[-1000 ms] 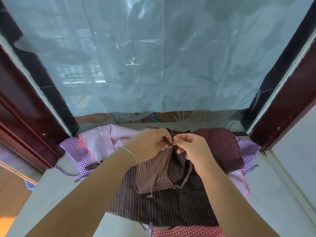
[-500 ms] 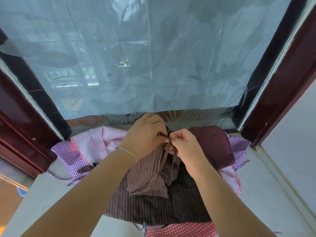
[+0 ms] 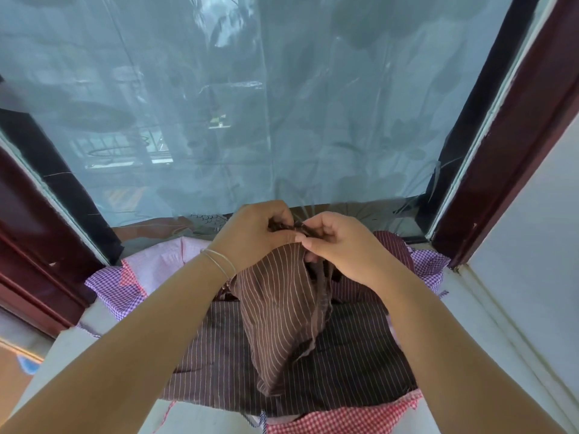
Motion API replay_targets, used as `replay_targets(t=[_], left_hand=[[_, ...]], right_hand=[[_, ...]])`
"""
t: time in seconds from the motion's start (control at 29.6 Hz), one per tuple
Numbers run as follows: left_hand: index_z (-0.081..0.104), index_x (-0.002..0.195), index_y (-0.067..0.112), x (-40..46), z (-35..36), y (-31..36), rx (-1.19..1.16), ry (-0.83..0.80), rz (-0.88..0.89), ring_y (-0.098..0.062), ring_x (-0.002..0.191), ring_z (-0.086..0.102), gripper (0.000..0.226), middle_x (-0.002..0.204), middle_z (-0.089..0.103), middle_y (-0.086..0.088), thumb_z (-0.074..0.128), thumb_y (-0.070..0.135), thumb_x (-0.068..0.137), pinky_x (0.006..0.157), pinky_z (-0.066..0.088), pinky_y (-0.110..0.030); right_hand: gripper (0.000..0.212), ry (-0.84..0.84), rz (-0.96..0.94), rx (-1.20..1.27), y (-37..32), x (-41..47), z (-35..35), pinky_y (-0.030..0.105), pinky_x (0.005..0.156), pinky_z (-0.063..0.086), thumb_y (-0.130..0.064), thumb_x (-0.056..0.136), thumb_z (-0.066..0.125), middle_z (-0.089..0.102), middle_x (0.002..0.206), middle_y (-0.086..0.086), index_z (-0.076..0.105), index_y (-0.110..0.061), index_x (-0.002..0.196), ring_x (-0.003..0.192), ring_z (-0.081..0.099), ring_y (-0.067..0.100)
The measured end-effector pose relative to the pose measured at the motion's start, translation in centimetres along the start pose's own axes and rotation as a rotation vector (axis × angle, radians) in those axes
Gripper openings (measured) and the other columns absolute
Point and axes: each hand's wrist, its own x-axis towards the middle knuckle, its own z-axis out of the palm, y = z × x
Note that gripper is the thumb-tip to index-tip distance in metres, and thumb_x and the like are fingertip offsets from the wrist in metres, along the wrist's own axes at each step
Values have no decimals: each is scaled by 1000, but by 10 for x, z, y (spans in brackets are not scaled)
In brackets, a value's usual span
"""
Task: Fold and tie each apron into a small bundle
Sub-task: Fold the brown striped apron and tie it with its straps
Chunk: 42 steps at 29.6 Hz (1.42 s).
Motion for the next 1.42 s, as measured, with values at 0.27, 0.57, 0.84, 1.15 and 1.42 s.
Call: replay_targets(t=[0.27,0.57,0.84,1.15,1.42], left_hand=[[59,93,35,-3,-20,10,-203,32,54,4,80,58,19,83,63,14,62,16,91,74,42,-8],[63,101,18,9,-38,23,103,-138,126,-5,79,52,20,85,56,7,46,28,99,70,36,-10],[59,88,21,23,-52,30,-13,-94,68,0,69,51,19,77,59,9,46,27,100,64,40,-16],[62,95,22,36,-72,37,231,-201,119,-8,81,56,19,87,63,8,45,29,100,75,42,-20],[64,94,18,43,-67,30,263,-83,149,-2,74,50,18,84,58,9,48,26,98,64,33,-13]], right_hand=[[13,24,-101,-121,-24,1,-26,5,67,38,-23,95,57,67,73,-19,66,-33,94,72,60,-12],[11,245,-205,-239,-36,12,-23,10,79,39,-24,94,58,62,93,-20,67,-32,95,91,56,-6],[41,462,-354,-307,-21,5,17,28,68,49,-67,86,42,58,82,-6,51,-27,90,75,57,8],[8,346,-357,-173,-23,25,18,5,89,31,-37,86,66,39,122,-18,59,-33,85,116,35,-16],[45,291,-425,-258,-27,32,11,16,61,35,-28,87,68,41,79,-8,35,-24,56,72,46,7]])
